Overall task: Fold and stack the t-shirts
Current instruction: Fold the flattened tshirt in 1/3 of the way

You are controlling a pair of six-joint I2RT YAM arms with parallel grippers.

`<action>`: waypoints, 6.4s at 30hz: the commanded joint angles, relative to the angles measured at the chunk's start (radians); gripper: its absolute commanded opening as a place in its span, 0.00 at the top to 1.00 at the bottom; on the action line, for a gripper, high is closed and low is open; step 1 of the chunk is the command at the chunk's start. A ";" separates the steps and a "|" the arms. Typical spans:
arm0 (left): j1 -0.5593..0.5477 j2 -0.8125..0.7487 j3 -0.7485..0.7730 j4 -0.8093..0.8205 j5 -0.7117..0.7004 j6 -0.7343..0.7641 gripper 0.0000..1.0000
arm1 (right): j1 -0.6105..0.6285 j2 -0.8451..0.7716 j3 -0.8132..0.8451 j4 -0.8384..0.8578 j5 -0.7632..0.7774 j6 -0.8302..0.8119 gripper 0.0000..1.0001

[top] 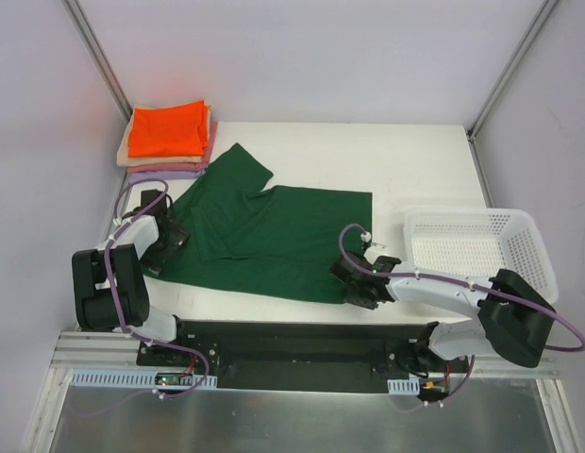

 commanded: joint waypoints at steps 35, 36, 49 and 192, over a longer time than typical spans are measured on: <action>0.027 -0.027 -0.050 -0.101 -0.058 -0.027 0.01 | 0.009 0.106 0.269 -0.672 0.015 -0.483 0.66; 0.026 -0.038 -0.052 -0.104 -0.053 -0.028 0.01 | 0.009 0.096 0.247 -0.649 -0.011 -0.479 0.54; 0.026 -0.237 -0.062 -0.135 0.055 -0.083 0.01 | -0.023 0.019 0.436 -0.270 -0.043 -0.640 0.04; -0.468 0.123 0.303 -0.118 0.273 -0.096 1.00 | -0.311 0.189 0.206 0.084 -0.253 -0.959 0.04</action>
